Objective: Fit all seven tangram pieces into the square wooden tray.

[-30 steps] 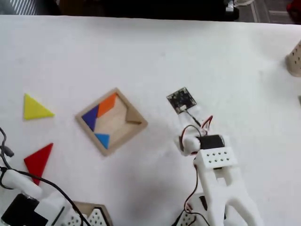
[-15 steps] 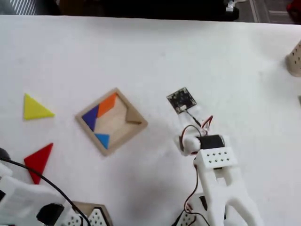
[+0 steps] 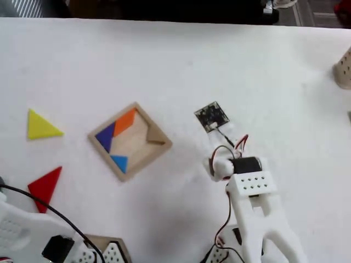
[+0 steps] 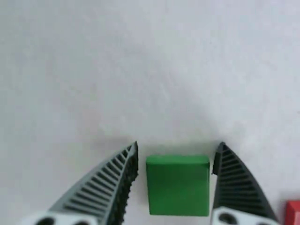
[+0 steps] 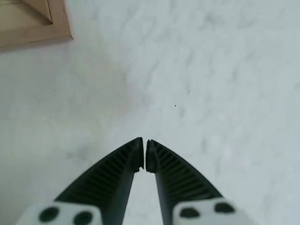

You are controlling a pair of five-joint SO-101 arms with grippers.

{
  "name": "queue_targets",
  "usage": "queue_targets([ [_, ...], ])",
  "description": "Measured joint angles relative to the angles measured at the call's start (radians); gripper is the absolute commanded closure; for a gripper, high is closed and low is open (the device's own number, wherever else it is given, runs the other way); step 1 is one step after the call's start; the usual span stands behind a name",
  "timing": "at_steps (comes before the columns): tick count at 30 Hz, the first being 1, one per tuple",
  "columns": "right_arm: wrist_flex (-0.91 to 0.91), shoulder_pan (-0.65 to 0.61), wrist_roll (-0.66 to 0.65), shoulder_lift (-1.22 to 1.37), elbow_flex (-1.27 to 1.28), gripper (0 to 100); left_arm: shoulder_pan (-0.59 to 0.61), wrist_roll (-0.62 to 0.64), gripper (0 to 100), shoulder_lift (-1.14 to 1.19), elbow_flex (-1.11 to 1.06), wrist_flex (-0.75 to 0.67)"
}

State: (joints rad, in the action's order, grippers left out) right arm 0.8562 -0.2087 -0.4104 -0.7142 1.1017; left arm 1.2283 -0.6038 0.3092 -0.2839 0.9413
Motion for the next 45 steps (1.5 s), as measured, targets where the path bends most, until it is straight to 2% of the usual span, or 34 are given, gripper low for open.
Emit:
queue_targets([
  [6, 0.0, 0.0, 0.002, 0.0, 0.0, 98.1, -0.002, -0.063, 74, -0.035, -0.06, -0.008],
  [13, 0.0, 0.0, 0.002, 0.0, 0.0, 98.1, 0.005, -0.069, 74, -0.153, -0.209, -0.009],
  [21, 0.0, 0.0, 0.002, 0.0, 0.0, 98.1, 0.005, -0.069, 74, -0.173, -0.244, -0.012],
  [30, 0.0, 0.0, 0.002, 0.0, 0.0, 98.1, 0.006, -0.068, 74, -0.219, -0.388, -0.18],
  [33, 0.0, 0.0, 0.002, 0.0, 0.0, 98.1, 0.008, -0.014, 74, -0.221, -0.413, -0.199],
  [41, 0.0, 0.0, 0.002, 0.0, 0.0, 98.1, 0.034, 0.253, 74, -0.232, -0.456, -0.199],
  [45, 0.0, 0.0, 0.002, 0.0, 0.0, 98.1, 0.034, 0.328, 74, -0.235, -0.466, -0.199],
])
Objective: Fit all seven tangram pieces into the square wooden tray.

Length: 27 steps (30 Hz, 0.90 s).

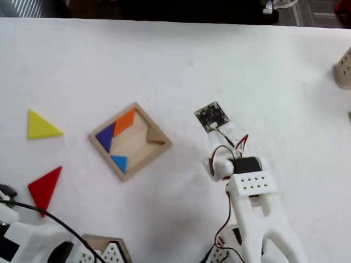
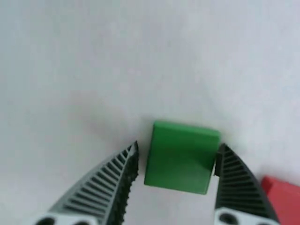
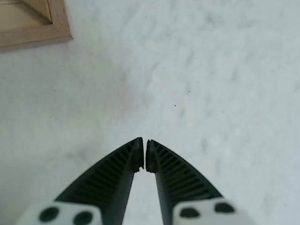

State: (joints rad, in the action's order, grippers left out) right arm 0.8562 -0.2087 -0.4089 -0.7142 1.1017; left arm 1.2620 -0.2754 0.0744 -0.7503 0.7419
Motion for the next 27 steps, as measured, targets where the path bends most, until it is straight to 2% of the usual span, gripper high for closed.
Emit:
queue_targets([
  [7, 0.0, 0.0, 0.0, 0.0, 0.0, 98.1, 0.0, 0.106, 76, 0.0, -0.006, 0.0],
  [13, 0.0, 0.0, 0.0, 0.0, 0.0, 98.1, -0.009, 0.121, 99, 0.0, -0.006, 0.0],
  [16, 0.0, 0.0, 0.0, 0.0, 0.0, 98.1, -0.032, 0.123, 95, -0.002, -0.006, 0.0],
  [24, 0.0, 0.0, 0.0, 0.0, 0.0, 98.1, -0.052, 0.126, 94, -0.002, -0.006, 0.002],
  [27, 0.0, 0.0, 0.0, 0.0, 0.0, 98.1, -0.075, 0.13, 94, 0.0, 0.034, 0.06],
])
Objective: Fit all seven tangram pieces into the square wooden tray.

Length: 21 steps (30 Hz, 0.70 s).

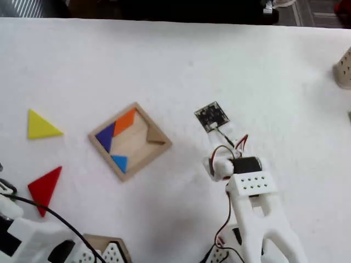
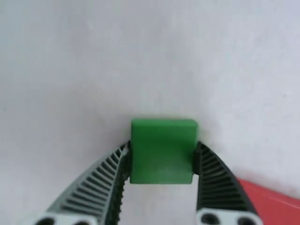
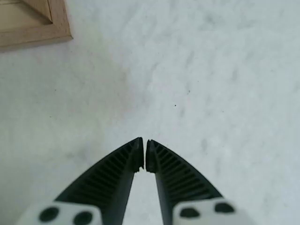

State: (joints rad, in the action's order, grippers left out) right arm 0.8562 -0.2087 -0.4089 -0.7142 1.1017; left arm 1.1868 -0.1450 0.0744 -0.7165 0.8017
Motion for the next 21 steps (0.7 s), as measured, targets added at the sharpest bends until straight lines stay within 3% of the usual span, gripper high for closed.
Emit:
queue_targets([
  [4, 0.0, 0.0, 0.0, 0.0, 0.0, 98.1, -0.037, 0.055, 94, 0.015, 0.124, 0.186],
  [11, 0.0, -0.002, 0.0, 0.0, 0.0, 98.1, -0.221, 0.178, 98, 0.028, 0.354, 0.534],
  [17, 0.0, -0.002, 0.0, 0.0, 0.0, 98.1, -0.402, 0.29, 98, 0.032, 0.393, 0.608],
  [21, 0.0, 0.0, 0.0, 0.0, 0.0, 98.1, -0.46, 0.328, 98, 0.032, 0.394, 0.609],
])
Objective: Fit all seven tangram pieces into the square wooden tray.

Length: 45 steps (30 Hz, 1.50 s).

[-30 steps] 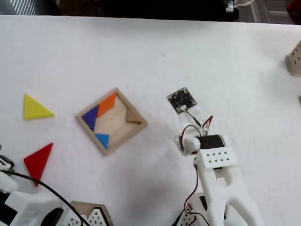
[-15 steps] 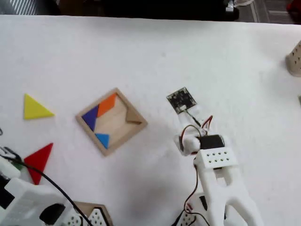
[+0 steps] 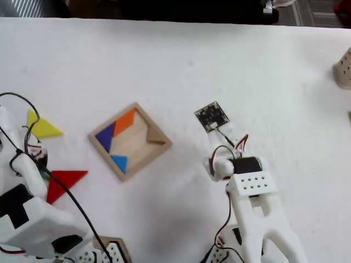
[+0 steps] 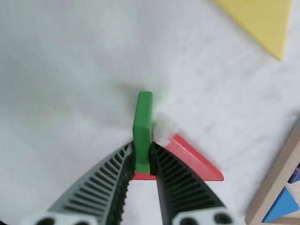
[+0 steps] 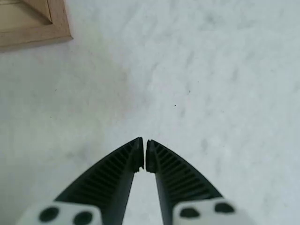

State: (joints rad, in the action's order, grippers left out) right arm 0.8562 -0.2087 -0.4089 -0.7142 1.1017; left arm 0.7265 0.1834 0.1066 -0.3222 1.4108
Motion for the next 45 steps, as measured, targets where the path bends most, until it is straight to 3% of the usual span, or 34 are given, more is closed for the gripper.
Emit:
queue_targets([
  [12, -0.048, 0.0, -0.002, 0.0, 0.023, 98.1, -0.017, 0.011, 98, 0.0, 0.017, -0.021],
  [17, -0.048, -0.002, -0.002, 0.0, 0.025, 98.1, -0.078, 0.038, 98, -0.152, 0.026, 0.026],
  [23, -0.048, -0.002, -0.002, 0.0, 0.025, 98.1, -0.273, 0.123, 98, -0.376, 0.011, 0.058],
  [35, -0.048, -0.002, -0.002, 0.0, 0.025, 98.1, -0.778, 0.129, 95, -0.396, -0.005, -0.009],
  [45, -0.048, 0.0, -0.002, 0.0, 0.025, 98.1, -0.862, 0.074, 95, -0.396, -0.315, -0.27],
])
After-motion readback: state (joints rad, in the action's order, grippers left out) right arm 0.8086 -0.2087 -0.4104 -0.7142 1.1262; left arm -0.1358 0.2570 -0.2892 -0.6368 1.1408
